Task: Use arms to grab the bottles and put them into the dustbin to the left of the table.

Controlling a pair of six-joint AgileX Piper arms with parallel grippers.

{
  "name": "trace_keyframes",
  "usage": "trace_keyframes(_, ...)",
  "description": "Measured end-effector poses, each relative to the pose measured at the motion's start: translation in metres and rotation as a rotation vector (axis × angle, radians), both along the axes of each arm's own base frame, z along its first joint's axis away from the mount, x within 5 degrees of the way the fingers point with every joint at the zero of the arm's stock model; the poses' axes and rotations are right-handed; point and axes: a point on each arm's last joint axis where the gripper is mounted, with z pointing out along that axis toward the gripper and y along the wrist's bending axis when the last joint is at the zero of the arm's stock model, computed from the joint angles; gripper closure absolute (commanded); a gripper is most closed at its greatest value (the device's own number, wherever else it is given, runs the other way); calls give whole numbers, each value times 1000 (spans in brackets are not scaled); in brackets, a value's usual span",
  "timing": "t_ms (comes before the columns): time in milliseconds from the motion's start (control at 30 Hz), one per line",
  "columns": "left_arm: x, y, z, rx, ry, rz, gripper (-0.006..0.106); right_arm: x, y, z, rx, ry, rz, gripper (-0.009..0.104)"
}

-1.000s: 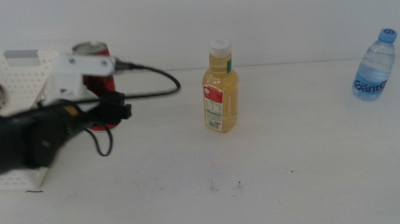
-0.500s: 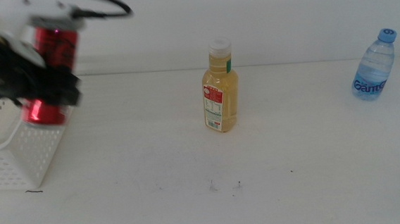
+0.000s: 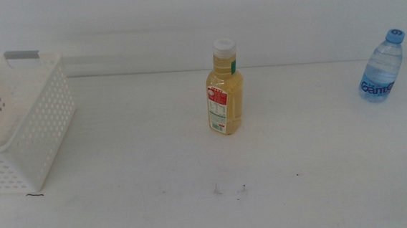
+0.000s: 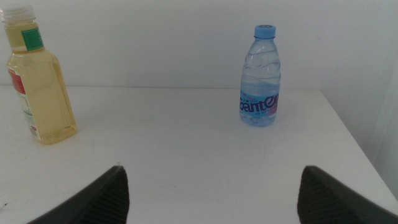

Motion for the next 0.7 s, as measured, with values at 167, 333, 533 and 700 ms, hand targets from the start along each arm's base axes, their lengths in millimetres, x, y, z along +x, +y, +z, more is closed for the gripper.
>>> trace_keyframes(167, 20, 15, -47, -9, 106, 2, 91, 0, 0, 0, 0, 0, 0, 5)
trace_keyframes(333, 32, 20, -80, -10, 164, -1, 44, 0, 0, 0, 0, 0, 0, 5)
trace_keyframes(533, 36, 22, -84, 9, 155, -3, 7, 0, 0, 0, 0, 0, 0, 5)
trace_keyframes(700, 27, 13, -56, 33, 120, -6, 7, 0, 0, 0, 0, 0, 0, 5)
